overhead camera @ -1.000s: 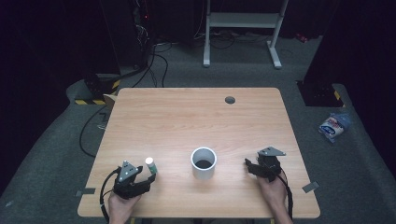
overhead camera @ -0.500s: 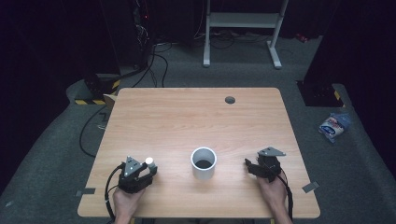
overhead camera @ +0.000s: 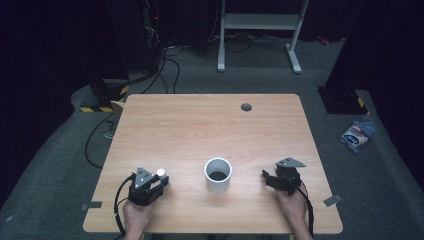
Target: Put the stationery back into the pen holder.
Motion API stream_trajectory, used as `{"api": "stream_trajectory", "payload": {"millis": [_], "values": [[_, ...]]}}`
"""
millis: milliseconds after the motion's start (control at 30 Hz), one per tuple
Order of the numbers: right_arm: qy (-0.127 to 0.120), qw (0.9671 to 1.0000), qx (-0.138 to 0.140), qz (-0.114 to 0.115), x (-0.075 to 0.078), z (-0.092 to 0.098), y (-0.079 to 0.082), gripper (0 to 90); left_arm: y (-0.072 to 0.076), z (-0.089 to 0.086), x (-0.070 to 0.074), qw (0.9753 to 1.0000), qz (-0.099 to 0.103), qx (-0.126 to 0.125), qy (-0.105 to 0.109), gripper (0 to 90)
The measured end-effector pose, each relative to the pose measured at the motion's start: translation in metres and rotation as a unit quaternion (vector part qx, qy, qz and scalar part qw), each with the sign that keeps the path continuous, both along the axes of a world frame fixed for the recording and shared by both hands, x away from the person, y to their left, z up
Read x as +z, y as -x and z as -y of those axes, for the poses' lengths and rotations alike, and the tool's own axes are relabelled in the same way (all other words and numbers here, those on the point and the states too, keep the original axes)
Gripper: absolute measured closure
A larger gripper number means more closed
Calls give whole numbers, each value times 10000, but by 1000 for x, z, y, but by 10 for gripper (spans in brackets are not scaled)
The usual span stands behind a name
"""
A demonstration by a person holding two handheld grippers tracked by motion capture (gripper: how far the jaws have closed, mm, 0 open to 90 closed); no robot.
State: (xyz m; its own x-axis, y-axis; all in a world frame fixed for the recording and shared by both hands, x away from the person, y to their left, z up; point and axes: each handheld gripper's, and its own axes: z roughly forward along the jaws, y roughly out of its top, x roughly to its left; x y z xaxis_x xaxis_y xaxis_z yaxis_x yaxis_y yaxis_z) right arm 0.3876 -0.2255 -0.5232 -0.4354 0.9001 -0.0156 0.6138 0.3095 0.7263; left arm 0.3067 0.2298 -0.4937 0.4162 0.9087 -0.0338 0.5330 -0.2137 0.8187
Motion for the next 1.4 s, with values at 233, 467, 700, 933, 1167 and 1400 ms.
{"api": "stream_trajectory", "payload": {"millis": [233,467,700,933,1167,1400], "values": [[3,10000,1,1,0,0,0,353,3,-1,4,9998,190,-75,77,653],[11,10000,55,-11,0,0,0,331,4,-1,11,9995,210,-165,138,653],[3,10000,58,-17,0,-1,0,324,0,1,19,9987,182,-319,361,653],[-2,10000,59,-24,0,-1,0,322,-1,1,27,9978,177,-386,506,652],[-1,10000,60,-22,0,-1,0,322,-4,2,34,9966,189,-473,643,653],[2,10000,64,-19,0,-1,0,321,-6,9,43,9957,234,-611,662,653]]}}
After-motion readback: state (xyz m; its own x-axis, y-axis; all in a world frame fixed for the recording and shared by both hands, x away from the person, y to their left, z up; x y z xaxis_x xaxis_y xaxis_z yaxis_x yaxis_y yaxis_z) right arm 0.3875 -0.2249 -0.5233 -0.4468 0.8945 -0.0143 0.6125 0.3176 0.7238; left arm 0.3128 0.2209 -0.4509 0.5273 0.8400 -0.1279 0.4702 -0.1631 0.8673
